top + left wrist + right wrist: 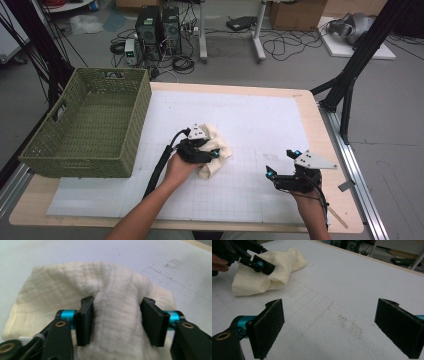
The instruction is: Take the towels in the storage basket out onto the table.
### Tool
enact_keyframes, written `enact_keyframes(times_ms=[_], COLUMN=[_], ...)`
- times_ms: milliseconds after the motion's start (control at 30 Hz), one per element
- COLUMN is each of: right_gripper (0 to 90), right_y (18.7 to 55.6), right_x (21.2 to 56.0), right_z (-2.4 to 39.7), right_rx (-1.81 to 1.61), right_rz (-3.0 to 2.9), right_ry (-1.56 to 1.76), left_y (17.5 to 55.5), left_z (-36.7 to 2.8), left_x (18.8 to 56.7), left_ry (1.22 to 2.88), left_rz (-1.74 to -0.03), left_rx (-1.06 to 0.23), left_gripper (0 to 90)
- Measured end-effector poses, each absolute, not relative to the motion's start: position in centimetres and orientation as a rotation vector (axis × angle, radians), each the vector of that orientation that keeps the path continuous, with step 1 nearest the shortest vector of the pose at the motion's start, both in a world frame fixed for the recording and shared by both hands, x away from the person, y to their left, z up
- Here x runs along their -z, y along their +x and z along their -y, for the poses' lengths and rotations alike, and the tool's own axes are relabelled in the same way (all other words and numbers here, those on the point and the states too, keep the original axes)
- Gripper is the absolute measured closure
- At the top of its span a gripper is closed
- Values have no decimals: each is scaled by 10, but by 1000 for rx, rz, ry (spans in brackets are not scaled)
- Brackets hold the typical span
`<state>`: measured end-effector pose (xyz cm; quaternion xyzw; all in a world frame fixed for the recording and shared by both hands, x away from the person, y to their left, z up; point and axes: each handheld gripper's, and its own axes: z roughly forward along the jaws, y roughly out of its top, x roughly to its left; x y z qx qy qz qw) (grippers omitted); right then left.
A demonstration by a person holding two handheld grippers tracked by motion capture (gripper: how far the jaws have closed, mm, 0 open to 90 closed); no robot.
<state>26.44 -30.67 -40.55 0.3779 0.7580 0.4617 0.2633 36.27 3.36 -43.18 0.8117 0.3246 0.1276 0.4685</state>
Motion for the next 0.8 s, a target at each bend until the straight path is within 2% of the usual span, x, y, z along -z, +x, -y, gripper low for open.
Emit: enact_keyframes(times_ms=[167,333,467,567,800], right_gripper=[81,81,81,82,81], right_y=[264,264,265,266,269], right_x=[406,406,406,407,409], right_z=[306,306,305,303,299], right_rx=[-1247,-1251,-1247,-1246,-1236], right_rz=[-2053,-2052,-2056,-2060,-2075], right_ry=[1030,1031,1027,1021,1030], left_y=[361,354,347,341,326], left_z=[-45,-71,-95,-109,-130], left_x=[422,412,410,409,412], left_ry=[1940,1816,1755,1741,1720], left_rz=[-792,-810,-837,-847,-826], left_rx=[-330,-370,-392,-408,-441], left_gripper=[289,287,232,183,183])
